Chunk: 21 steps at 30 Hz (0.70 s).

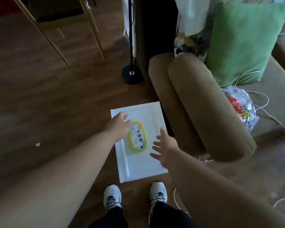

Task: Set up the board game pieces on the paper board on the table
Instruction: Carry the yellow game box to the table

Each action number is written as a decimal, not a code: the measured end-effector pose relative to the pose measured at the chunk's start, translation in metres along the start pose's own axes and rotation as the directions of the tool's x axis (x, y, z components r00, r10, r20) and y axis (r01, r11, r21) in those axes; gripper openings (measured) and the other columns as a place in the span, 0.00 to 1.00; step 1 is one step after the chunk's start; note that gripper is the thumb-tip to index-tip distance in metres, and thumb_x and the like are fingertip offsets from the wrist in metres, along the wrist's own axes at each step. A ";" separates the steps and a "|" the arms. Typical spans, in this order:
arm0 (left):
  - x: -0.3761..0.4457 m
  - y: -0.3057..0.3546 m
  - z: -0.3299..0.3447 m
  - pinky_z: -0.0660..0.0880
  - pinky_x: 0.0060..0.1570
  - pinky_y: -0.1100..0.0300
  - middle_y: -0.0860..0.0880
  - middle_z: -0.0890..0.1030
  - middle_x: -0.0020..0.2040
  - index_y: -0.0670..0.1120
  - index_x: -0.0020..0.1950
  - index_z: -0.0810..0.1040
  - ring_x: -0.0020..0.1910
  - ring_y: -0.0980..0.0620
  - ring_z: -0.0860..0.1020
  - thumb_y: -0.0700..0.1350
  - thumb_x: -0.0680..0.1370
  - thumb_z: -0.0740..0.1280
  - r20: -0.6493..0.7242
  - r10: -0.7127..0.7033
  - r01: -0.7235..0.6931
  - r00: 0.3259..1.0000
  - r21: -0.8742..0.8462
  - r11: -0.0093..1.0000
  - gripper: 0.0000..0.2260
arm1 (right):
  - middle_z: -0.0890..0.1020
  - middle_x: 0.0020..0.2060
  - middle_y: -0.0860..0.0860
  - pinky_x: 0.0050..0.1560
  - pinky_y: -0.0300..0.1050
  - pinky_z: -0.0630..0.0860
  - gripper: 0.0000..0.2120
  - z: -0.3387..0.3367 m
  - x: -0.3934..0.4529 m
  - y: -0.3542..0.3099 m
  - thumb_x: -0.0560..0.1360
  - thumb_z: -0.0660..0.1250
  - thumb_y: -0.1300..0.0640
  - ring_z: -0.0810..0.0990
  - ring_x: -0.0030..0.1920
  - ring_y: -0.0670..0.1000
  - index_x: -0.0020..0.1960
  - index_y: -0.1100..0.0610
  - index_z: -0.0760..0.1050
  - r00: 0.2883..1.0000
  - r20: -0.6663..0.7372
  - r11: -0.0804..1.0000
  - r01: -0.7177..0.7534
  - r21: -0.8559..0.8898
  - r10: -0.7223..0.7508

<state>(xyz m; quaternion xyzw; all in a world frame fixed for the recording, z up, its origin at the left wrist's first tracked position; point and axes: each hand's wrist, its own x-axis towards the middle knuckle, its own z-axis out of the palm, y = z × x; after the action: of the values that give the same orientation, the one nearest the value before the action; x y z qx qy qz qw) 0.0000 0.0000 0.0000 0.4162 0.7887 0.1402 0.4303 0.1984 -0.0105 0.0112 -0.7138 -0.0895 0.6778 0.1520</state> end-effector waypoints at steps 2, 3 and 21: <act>0.018 -0.011 0.016 0.69 0.70 0.55 0.47 0.72 0.78 0.46 0.78 0.69 0.75 0.45 0.72 0.50 0.84 0.64 0.063 -0.006 -0.002 0.998 0.129 0.992 0.23 | 0.78 0.63 0.58 0.58 0.63 0.82 0.28 0.013 0.021 0.015 0.82 0.61 0.35 0.79 0.61 0.59 0.65 0.59 0.75 0.995 -0.051 0.995 -0.094 -0.040 0.091; 0.026 -0.016 0.023 0.69 0.70 0.54 0.47 0.71 0.78 0.47 0.79 0.68 0.75 0.44 0.72 0.50 0.84 0.64 0.094 -0.013 -0.003 0.995 0.173 0.985 0.23 | 0.78 0.62 0.58 0.56 0.63 0.82 0.28 0.017 0.029 0.021 0.82 0.61 0.35 0.79 0.61 0.59 0.65 0.58 0.74 0.991 -0.047 0.991 -0.124 -0.042 0.122; -0.001 0.030 -0.065 0.78 0.51 0.53 0.50 0.81 0.53 0.51 0.57 0.77 0.52 0.46 0.81 0.46 0.77 0.73 -0.035 -0.149 0.139 0.988 -0.203 0.969 0.11 | 0.84 0.37 0.53 0.47 0.52 0.81 0.04 0.049 -0.029 -0.052 0.78 0.72 0.60 0.81 0.40 0.55 0.47 0.57 0.85 0.959 -0.105 0.941 0.233 -0.245 -0.264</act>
<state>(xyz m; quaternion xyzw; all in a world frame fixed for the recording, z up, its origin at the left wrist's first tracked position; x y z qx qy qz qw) -0.0346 0.0264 0.0565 0.3087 0.8094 0.1975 0.4589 0.1514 0.0331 0.0545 -0.7541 -0.2464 0.5878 0.1583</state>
